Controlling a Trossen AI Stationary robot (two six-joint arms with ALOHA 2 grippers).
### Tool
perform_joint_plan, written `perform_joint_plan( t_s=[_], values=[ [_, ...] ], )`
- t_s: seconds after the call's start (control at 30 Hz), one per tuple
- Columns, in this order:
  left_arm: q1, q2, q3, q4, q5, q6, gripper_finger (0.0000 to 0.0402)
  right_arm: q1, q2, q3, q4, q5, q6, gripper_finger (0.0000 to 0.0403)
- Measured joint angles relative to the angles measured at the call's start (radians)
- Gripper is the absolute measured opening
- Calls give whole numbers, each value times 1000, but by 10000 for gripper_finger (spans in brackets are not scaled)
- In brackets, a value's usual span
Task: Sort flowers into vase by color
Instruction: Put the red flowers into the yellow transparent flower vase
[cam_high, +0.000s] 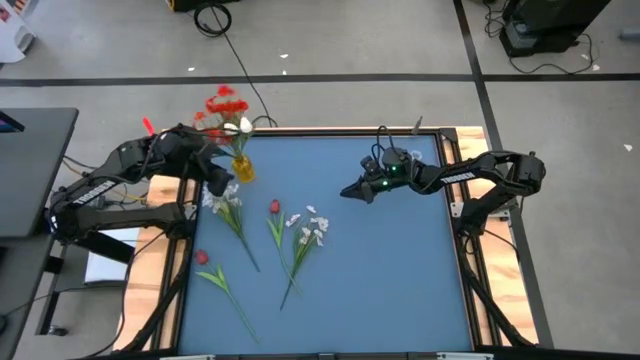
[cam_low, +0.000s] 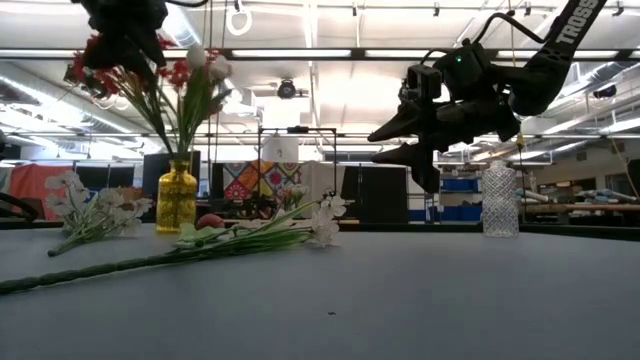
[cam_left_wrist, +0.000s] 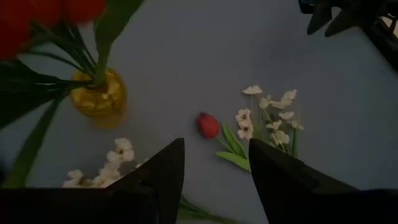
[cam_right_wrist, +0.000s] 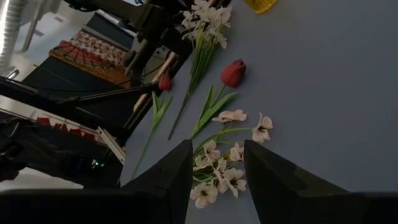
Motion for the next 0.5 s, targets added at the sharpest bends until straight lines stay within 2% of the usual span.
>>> perform_joint_plan(
  t_s=[0.23,0.37,0.5],
  values=[
    [1,-1,153,-116,-136,29,183,17,0,0,0,5,-3,151],
    [1,-1,244,-163,-164,33,183,18,0,0,0,10,-10,151],
    [1,2,258,-141,-174,66,183,18,0,0,0,15,-23,151]
  ],
)
